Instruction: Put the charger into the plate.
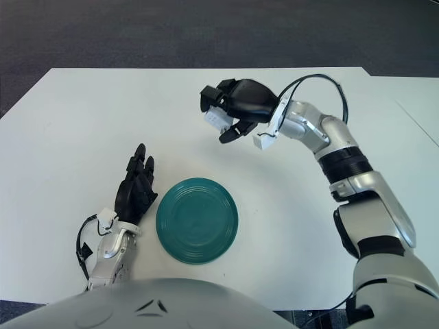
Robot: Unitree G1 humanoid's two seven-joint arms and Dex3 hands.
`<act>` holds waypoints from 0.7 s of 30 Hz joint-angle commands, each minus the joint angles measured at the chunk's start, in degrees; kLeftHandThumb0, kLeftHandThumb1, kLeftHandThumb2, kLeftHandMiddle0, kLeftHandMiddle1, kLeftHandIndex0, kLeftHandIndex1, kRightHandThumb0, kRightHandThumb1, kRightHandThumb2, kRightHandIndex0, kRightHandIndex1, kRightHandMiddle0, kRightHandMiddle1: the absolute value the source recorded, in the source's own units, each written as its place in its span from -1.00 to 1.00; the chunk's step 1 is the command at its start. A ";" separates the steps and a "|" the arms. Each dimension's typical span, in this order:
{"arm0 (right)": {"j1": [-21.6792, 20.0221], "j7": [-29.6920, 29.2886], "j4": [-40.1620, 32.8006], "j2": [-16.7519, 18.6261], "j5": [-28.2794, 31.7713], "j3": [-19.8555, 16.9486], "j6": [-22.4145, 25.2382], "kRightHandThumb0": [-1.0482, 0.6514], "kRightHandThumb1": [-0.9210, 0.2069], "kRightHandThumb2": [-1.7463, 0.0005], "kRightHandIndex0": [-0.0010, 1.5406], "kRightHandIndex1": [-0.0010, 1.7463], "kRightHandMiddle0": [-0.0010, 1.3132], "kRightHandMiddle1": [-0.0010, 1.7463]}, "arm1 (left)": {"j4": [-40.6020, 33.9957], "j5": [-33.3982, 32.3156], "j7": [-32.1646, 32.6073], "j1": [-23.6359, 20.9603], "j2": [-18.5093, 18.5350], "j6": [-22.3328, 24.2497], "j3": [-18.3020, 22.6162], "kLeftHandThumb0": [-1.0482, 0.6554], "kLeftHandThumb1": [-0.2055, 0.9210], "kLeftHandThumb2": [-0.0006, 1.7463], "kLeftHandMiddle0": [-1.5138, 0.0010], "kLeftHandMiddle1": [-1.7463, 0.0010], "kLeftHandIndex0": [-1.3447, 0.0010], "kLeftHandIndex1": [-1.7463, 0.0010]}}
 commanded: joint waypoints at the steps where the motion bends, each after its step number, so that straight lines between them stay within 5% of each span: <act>1: 1.13 1.17 -4.64 1.58 1.54 -0.69 -0.56 -0.26 -1.00 0.30 0.25 1.00 0.11 1.00 | 3.71 -0.04 0.51 0.21 -1.34 0.65 1.05 -1.00 1.00 0.09 0.96 0.99 0.97 0.87; 10: 2.78 -4.11 -11.09 4.54 -7.02 -1.93 -5.01 -0.28 -1.00 0.32 0.31 1.00 0.18 1.00 | 5.86 1.23 1.61 -0.63 -1.90 -1.50 0.93 -1.00 1.00 0.10 0.94 0.99 0.95 0.84; 21: 7.75 -3.99 -16.14 6.10 -8.77 -1.73 -4.13 -0.30 -1.00 0.32 0.42 1.00 0.29 1.00 | 4.71 -1.07 0.19 -0.15 -2.60 -2.02 -0.19 -1.00 1.00 0.03 0.94 0.99 1.00 0.88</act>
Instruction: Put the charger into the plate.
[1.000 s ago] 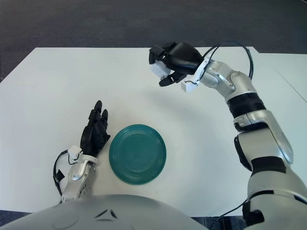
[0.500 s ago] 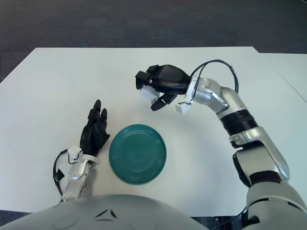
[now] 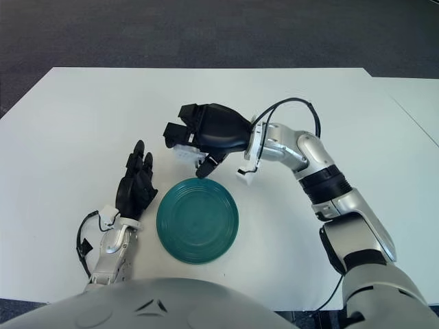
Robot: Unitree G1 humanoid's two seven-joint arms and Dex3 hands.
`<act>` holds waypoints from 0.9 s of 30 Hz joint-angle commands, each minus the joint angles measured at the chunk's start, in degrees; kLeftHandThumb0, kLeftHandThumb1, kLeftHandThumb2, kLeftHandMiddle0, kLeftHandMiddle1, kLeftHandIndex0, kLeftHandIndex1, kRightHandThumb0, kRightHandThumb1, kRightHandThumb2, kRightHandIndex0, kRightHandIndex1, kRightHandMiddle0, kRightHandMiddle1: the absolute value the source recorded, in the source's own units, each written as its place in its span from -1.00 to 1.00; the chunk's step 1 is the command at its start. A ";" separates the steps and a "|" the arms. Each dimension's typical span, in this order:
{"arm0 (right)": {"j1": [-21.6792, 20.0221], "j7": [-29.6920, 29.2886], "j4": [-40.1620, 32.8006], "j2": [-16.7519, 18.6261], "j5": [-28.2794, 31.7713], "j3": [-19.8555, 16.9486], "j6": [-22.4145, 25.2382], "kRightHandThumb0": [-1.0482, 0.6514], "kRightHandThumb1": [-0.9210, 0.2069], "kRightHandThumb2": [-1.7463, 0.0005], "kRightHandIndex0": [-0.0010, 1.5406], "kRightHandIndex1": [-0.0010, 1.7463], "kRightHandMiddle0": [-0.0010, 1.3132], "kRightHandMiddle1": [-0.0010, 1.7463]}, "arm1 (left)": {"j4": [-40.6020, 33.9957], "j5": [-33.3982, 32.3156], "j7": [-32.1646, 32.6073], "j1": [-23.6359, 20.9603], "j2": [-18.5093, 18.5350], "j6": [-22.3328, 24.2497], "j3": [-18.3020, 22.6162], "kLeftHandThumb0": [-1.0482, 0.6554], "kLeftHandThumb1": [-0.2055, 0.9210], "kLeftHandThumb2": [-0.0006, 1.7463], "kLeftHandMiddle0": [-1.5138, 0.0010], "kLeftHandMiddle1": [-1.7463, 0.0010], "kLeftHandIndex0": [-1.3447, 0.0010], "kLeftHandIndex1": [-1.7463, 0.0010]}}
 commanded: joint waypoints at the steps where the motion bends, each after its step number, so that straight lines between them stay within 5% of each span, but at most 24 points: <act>1: 1.50 0.38 -1.77 0.25 -0.55 -0.97 0.89 -0.30 -1.00 0.32 0.43 1.00 0.30 1.00 | 1.50 -1.30 -1.09 1.74 -2.42 0.68 -0.43 -1.00 1.00 0.02 0.93 0.99 1.00 0.88; 16: 9.27 5.65 -4.87 -0.41 -0.28 2.17 0.27 -0.28 -1.00 0.30 0.35 1.00 0.23 1.00 | 1.36 0.14 -3.18 3.05 -1.05 -4.36 -1.95 -0.94 1.00 -0.02 0.86 0.99 1.00 0.91; 22: 12.90 7.01 -2.05 -1.81 -1.27 4.87 -2.72 -0.27 -1.00 0.29 0.29 1.00 0.20 1.00 | 0.84 3.36 -0.41 2.75 -1.33 -1.65 -2.37 -0.96 1.00 0.03 0.95 1.00 1.00 0.94; 27: 11.43 9.18 -0.52 -1.94 -2.82 6.76 -4.49 -0.29 -0.99 0.29 0.30 1.00 0.17 1.00 | 0.38 2.91 -0.15 2.46 -1.66 -0.70 -2.44 -0.97 1.00 0.05 0.99 1.00 1.00 0.95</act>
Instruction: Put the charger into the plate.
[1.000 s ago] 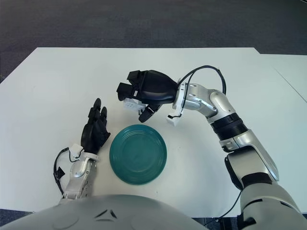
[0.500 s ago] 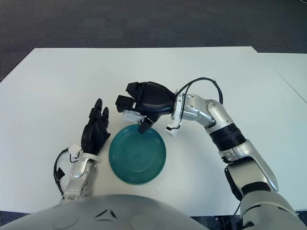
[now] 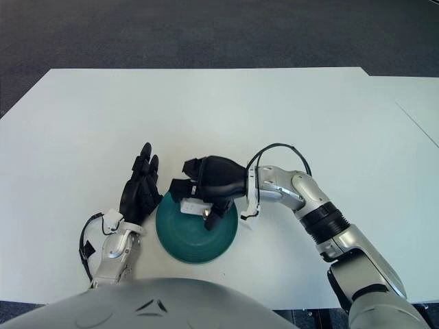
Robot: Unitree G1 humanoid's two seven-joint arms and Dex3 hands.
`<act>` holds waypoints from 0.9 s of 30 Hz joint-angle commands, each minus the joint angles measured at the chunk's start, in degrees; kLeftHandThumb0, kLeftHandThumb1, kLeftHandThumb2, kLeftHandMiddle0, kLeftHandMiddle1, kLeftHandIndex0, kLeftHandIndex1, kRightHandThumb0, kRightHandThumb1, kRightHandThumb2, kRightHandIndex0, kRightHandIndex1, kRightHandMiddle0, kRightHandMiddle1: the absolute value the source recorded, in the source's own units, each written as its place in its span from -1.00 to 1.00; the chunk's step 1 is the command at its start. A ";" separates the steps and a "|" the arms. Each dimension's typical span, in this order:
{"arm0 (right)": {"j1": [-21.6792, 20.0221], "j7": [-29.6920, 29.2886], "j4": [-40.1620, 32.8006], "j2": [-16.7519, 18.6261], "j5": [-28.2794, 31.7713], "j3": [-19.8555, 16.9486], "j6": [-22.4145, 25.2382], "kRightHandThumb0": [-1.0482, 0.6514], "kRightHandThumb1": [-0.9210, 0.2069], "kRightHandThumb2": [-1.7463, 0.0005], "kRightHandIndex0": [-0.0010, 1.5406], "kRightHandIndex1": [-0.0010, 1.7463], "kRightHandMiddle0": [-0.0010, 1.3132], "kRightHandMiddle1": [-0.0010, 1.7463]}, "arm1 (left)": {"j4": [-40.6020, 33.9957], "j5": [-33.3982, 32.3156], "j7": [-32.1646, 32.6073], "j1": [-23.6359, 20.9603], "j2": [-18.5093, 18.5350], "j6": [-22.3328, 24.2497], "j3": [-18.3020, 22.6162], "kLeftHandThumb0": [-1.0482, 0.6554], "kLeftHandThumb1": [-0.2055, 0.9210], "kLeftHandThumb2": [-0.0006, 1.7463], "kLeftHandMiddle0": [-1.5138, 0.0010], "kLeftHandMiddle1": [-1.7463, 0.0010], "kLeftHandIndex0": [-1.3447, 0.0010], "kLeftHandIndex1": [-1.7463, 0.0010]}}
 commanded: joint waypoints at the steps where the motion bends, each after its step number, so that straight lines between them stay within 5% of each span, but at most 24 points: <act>1: -1.61 0.98 0.56 -0.46 -0.81 0.38 -0.64 -0.29 -0.98 0.29 0.30 1.00 0.15 1.00 | 1.18 -0.01 0.62 0.98 -1.84 2.69 -0.27 -0.97 1.00 0.06 0.99 1.00 1.00 0.95; 2: -1.63 1.06 0.68 -0.26 -1.14 0.38 -0.50 -0.30 -0.98 0.28 0.31 1.00 0.14 1.00 | 0.94 -0.34 0.46 0.95 -1.79 3.30 -0.26 -0.97 1.00 0.06 1.00 1.00 1.00 0.96; 5: -1.67 1.07 1.04 0.24 -1.95 0.43 -0.20 -0.27 -0.51 -0.05 0.31 1.00 -0.15 1.00 | 0.38 -0.84 0.19 0.91 -1.62 4.37 -0.24 -0.98 1.00 0.06 1.00 1.00 1.00 0.97; 9: -1.18 0.72 1.83 0.47 -3.09 0.85 -0.13 -0.27 -0.32 -0.19 0.31 1.00 -0.26 1.00 | -0.47 -0.94 0.40 0.95 -1.65 5.45 -0.31 -0.99 1.00 0.06 1.00 1.00 1.00 0.99; 27: 1.86 2.32 3.78 0.30 -8.80 6.17 4.14 -0.23 -0.55 0.00 0.14 1.00 -0.45 1.00 | -5.38 -1.06 3.55 1.73 -2.60 11.01 -1.58 -1.00 1.00 0.06 1.00 1.00 0.99 0.99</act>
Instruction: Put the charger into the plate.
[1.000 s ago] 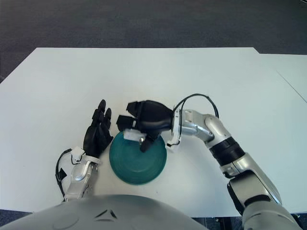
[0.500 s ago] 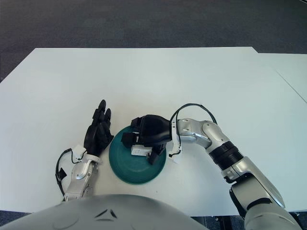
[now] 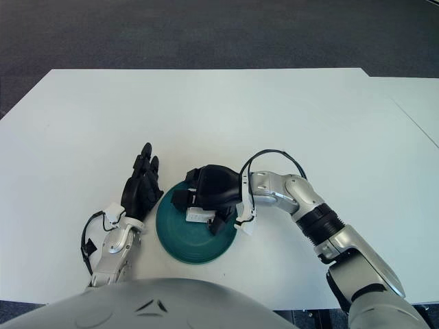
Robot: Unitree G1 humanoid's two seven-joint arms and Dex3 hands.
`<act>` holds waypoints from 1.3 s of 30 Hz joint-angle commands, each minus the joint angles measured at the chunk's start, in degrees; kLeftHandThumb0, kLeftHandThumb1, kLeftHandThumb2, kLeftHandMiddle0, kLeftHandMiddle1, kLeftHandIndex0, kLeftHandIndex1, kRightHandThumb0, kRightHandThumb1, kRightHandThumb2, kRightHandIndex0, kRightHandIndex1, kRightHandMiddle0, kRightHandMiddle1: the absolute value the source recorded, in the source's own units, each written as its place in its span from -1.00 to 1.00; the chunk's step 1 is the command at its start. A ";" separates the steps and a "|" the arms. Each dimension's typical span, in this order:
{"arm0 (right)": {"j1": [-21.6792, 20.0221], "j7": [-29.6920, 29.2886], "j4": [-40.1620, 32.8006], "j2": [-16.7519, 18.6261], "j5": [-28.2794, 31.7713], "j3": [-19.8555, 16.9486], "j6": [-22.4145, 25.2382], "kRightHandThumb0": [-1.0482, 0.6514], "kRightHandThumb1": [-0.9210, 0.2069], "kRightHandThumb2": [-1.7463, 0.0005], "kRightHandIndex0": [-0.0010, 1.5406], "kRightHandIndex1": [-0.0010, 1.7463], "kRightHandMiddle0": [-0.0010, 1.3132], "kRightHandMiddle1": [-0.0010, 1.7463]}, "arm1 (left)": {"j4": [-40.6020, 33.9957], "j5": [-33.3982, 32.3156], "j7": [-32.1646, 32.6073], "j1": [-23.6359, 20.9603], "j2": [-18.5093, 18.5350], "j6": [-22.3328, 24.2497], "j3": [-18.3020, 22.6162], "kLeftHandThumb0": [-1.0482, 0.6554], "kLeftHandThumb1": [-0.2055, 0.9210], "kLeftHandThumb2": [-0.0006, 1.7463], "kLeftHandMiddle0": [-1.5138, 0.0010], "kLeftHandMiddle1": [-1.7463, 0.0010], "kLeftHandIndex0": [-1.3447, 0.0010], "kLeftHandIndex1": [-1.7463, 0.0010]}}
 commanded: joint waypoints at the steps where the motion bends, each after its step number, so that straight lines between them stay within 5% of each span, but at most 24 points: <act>1: 2.05 1.14 2.85 -0.76 -4.24 2.70 0.73 -0.23 -0.56 0.01 0.13 1.00 -0.46 1.00 | 0.17 -0.48 0.46 1.61 -2.54 1.40 -0.68 -1.00 1.00 0.06 1.00 1.00 0.99 0.99; 13: 1.62 -2.97 4.07 -0.64 -6.61 4.47 1.56 -0.22 -0.63 0.08 0.08 1.00 -0.50 1.00 | 0.15 -0.71 1.65 1.42 -3.02 0.95 -0.71 -0.98 1.00 0.02 0.99 1.00 1.00 0.99; 16: 3.51 -0.67 -0.36 -1.43 -4.98 4.44 2.40 -0.21 -0.69 0.12 0.05 1.00 -0.53 1.00 | -0.51 -0.47 2.13 1.52 -2.64 1.06 -0.70 -0.97 1.00 0.02 0.99 1.00 1.00 1.00; 18: 5.20 3.13 -4.71 -2.72 -2.63 4.61 3.49 -0.48 -0.87 0.02 -0.43 1.00 -0.64 0.96 | 0.08 -1.25 1.79 0.46 -1.50 0.50 1.11 -0.97 1.00 0.02 0.99 1.00 1.00 1.00; 19: 5.90 5.15 -6.64 -3.35 -1.45 4.74 4.13 -0.56 -0.90 -0.01 -0.55 0.76 -0.72 0.75 | 0.71 -1.85 1.43 -0.33 -0.80 0.10 2.35 -0.98 1.00 0.02 0.99 1.00 1.00 1.00; 21: 6.96 9.59 -10.45 -4.99 1.55 4.89 5.52 -0.77 -0.96 -0.11 -0.79 -0.08 -0.88 -0.01 | 4.63 -3.63 0.05 -3.56 1.18 -1.52 6.00 -0.99 1.00 0.02 0.99 1.00 0.99 1.00; 24: 8.07 13.58 -14.24 -7.86 6.64 3.80 6.66 -0.91 -0.99 -0.18 -0.91 -0.67 -0.96 -0.64 | 16.85 -5.86 -2.91 -10.91 4.85 -6.79 11.90 -1.00 1.00 0.02 1.00 1.00 0.99 0.99; 29: 8.41 13.02 -14.39 -7.85 8.74 1.85 6.62 -0.98 -1.00 -0.20 -0.99 -0.95 -0.99 -0.94 | 22.50 -3.33 -3.96 -12.28 4.61 -13.61 12.31 -1.00 1.00 0.05 1.00 1.00 1.00 1.00; 39: 5.92 7.39 -8.30 -5.69 3.57 1.13 0.92 -1.00 -1.00 -0.14 -1.00 -1.00 -1.00 -1.00 | 20.25 0.24 -4.21 -9.28 3.21 -15.68 10.44 -1.00 1.00 0.15 1.00 1.00 1.00 1.00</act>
